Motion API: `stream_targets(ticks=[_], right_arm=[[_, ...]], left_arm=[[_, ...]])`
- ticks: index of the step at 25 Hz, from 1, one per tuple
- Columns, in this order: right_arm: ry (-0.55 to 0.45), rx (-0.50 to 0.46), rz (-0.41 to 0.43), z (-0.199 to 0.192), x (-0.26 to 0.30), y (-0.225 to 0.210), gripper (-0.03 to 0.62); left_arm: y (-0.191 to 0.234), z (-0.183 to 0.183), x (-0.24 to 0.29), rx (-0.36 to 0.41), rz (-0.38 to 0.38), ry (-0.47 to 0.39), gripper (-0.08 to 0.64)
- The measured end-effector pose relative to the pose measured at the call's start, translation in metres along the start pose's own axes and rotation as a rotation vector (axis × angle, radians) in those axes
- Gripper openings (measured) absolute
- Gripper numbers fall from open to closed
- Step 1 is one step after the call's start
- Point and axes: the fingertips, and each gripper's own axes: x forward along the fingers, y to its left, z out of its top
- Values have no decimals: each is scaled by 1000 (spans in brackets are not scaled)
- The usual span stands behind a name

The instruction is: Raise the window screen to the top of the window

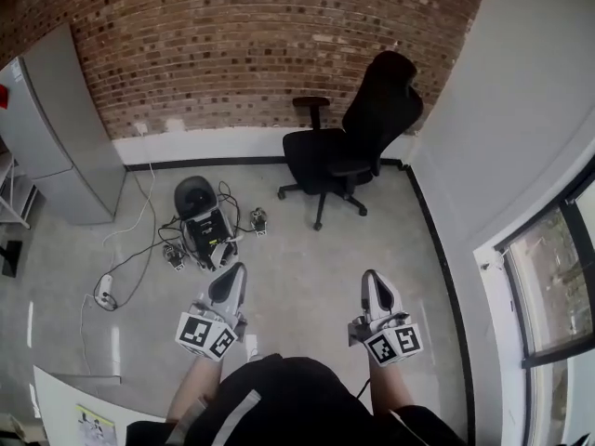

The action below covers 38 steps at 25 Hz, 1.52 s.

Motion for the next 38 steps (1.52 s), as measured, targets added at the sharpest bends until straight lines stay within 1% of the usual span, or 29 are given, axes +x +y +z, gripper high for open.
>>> stream_targets(ticks=[8,16,21,25,27,30,33,38], right_arm=[[-53,-51,-138,37,-56,-59,5],[-114,-86,-304,60,-127,-114,5],[-121,-127,-365,88,-157,-133,5],[-129,-176,-455,112,-191,-158,5],[-141,-206,-496,122,-210,-171,6],[-160,-237,-551,135,-240,-182,5],[-160,-270,-616,139,-274,-186,5],[-167,-277,-772,141,-329,-189,6]], left_arm=[[-79,-16,58,-31,-165,23,4],[-156,-44,104,-43,-332,44,3],[-204,-42,130,-59,-415,37,4],[-251,-44,153,-96,-497,49,3],[-278,-49,163,-96,-549,53,5],[-321,-50,175,-92,-627,61,4],[-358,-56,181,-96,-701,79,3],[-412,-76,186,-119,-848,132,5]])
